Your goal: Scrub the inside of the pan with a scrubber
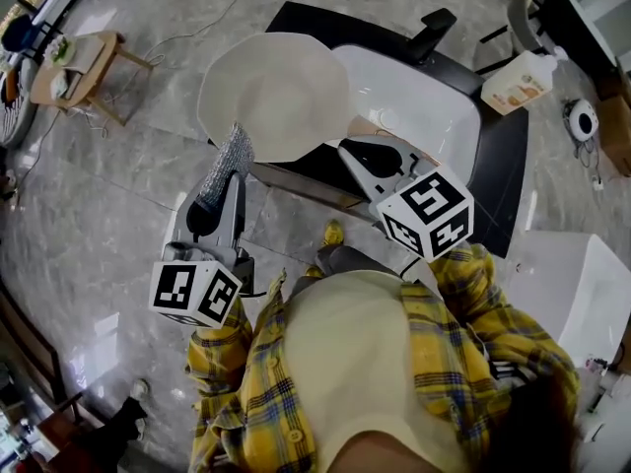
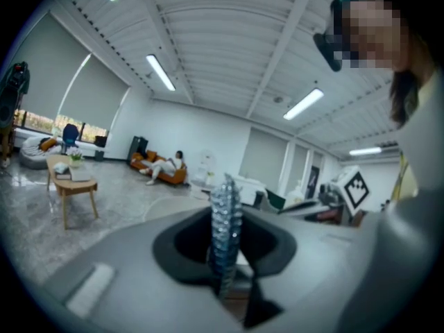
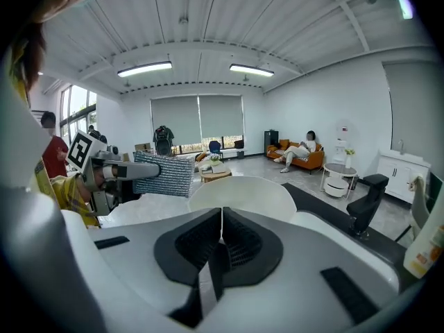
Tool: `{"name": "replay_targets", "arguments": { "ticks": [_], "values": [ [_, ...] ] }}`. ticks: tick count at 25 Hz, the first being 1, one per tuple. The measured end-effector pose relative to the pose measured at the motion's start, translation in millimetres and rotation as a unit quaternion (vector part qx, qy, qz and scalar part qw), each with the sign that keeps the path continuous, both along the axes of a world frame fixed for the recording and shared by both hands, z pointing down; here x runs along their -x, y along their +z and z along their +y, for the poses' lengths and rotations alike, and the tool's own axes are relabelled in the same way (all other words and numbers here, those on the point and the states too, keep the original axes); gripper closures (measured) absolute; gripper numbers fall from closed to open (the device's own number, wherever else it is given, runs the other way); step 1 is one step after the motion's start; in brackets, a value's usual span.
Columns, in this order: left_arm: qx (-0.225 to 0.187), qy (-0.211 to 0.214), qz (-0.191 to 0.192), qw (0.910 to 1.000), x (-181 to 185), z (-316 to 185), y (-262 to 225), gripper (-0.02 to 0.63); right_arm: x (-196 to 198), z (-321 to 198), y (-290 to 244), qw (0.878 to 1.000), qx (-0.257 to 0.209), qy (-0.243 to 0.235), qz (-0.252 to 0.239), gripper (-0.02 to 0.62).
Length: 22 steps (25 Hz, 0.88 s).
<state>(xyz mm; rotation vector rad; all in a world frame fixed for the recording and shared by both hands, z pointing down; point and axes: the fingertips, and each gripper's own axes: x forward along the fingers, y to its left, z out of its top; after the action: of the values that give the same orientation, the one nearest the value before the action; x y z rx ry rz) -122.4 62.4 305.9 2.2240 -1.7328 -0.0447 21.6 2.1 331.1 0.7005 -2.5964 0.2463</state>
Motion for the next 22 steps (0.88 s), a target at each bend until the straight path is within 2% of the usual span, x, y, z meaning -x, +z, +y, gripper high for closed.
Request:
{"name": "replay_targets", "arguments": {
  "ticks": [5, 13, 22],
  "values": [
    [0.005, -0.005, -0.022, 0.9997, -6, -37, 0, 0.532, -11, -33, 2, 1.0, -0.007, -0.006, 0.007, 0.581],
    [0.02, -0.014, -0.04, 0.9989, -11, -83, 5, 0.532, -20, -58, 9, 1.0, -0.009, -0.012, 0.011, 0.581],
    [0.035, 0.024, -0.05, 0.9978, -14, -132, 16, 0.532, -25, -79, 24, 0.999, 0.002, 0.018, 0.035, 0.58]
  ]
}}
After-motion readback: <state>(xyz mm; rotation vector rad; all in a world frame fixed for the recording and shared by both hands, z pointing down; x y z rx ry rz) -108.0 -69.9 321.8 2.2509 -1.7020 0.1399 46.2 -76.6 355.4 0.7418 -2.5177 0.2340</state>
